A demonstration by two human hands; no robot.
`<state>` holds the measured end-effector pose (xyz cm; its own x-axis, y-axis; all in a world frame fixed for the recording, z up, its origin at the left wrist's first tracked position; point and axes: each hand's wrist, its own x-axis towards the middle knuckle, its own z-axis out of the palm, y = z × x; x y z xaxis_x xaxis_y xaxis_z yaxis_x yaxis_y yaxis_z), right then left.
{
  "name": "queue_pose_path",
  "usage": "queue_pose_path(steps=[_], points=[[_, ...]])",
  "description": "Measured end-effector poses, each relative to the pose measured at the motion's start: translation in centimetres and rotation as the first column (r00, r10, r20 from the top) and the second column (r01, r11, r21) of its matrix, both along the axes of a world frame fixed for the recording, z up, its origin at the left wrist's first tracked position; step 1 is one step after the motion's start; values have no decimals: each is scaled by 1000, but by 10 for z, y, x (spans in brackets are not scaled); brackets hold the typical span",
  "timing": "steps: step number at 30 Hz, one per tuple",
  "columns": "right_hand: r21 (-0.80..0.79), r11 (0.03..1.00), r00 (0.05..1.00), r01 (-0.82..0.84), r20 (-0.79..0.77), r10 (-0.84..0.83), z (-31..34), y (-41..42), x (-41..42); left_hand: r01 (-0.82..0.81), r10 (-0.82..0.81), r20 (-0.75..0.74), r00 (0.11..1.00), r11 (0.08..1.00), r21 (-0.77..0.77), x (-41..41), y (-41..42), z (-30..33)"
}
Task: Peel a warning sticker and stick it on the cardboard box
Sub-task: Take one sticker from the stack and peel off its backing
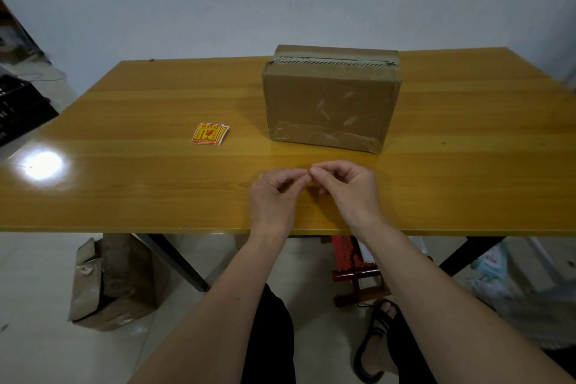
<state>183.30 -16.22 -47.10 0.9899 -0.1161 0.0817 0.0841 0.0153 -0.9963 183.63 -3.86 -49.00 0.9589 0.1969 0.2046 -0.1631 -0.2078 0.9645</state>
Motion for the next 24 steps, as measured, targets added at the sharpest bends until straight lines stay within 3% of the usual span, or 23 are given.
queue_pose_path(steps=[24], points=[[-21,1000,1000,10,-15,-11,2,0,-2,13,-13,2,1000,999,-31,1,3,-3]])
